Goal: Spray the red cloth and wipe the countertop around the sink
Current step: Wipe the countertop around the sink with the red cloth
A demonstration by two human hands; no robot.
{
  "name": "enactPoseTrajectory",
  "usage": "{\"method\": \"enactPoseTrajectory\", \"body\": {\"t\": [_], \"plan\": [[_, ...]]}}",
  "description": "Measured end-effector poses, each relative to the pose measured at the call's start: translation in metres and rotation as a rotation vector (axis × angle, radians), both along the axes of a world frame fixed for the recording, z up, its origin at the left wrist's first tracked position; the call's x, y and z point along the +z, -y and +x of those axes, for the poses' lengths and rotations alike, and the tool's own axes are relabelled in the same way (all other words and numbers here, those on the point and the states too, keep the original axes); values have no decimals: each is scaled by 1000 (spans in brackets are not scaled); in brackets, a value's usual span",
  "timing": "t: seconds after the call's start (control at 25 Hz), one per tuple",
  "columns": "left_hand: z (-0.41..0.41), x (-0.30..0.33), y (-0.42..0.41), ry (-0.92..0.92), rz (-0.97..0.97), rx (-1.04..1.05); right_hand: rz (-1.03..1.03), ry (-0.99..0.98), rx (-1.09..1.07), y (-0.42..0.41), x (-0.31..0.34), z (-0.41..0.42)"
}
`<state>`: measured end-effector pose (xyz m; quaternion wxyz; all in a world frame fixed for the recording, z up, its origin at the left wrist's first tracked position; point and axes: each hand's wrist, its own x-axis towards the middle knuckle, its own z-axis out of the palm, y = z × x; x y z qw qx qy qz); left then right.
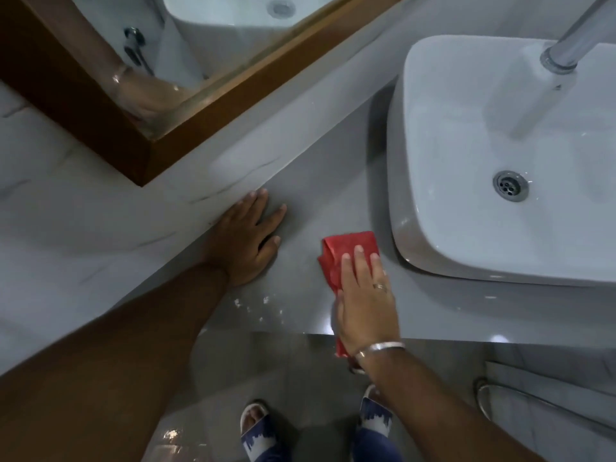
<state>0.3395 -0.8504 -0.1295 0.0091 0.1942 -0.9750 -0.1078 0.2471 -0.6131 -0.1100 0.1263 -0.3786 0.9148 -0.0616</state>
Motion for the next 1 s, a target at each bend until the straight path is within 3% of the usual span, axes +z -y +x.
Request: {"method": "enactPoseTrajectory", "body": {"t": [0.08,0.2,0.24,0.36,0.44,0.56,0.64,0.68,0.84,0.92,1.0], "plan": [[0,0,1,-6,-10,-1,-37,8,176,17,0,21],[3,-2,0,-37,-34,-12,9,-38,581,-28,5,6],[4,-3,0,-48,-46,-15,26,-51,586,-43,7,-12],[4,-6,1,-51,-47,-19,78,-38,164,-32,13,-53],[3,-8,2,-53,-37,-25,99,-5,66,3,12,-31],[3,-7,3,-33,-39,-20,72,-19,490,-3,6,18],[2,-8,3,-38,-36,-16,51,-82,688,-34,13,-12],[3,-8,2,-42,-35,-15,29,-128,659,-44,13,-33],[2,-7,1,-33,-8,1,76,-29,145,-3,5,-48],[1,2,-1,-7,39,17,79,-28,218,26,1,-10],[7,15,-3,26,142,58,93,13,515,21,3,9]]}}
